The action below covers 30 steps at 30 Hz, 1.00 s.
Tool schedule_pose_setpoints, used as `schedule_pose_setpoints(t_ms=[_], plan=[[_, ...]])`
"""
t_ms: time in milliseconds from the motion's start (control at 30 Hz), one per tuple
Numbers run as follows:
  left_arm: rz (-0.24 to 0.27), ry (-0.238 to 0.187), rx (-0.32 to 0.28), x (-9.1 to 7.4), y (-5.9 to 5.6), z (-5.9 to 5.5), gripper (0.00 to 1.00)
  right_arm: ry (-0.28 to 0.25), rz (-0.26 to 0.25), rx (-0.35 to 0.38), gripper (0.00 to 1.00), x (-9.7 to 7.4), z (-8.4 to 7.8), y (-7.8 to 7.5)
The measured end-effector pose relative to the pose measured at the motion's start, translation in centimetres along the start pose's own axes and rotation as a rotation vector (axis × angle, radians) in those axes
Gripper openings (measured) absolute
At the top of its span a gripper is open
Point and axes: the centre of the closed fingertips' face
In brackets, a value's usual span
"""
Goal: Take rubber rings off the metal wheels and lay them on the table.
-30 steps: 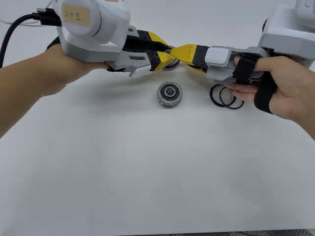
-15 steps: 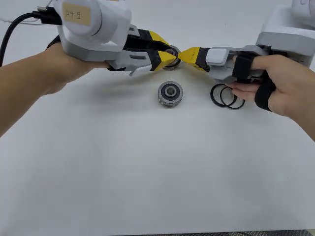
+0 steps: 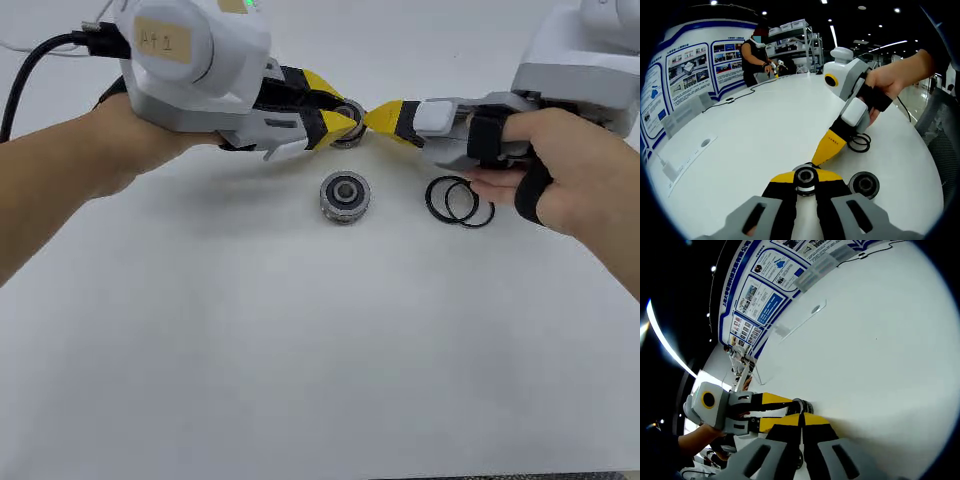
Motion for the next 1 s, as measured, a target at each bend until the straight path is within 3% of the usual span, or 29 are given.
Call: schedule_pose_setpoints(t_ms=[600, 1000], plan=[[-0.004, 0.015, 0.005, -0.04, 0.04, -0.02, 0.12, -0.016, 0.007, 0.094, 0.00, 0.10, 0.25, 0.23], [-0.011, 0.015, 0.007, -0.03, 0.08, -0.03, 0.12, -0.020, 0.032, 0.058, 0.00, 0.28, 0.29, 0.99]])
Point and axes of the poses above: the centre of the closed fingertips' face, and the gripper's own axes: x roughly forward along the fingers, y roughly to its left, z roughly out of its top, and after that the axes turned 9 degrees about -y, right-handed
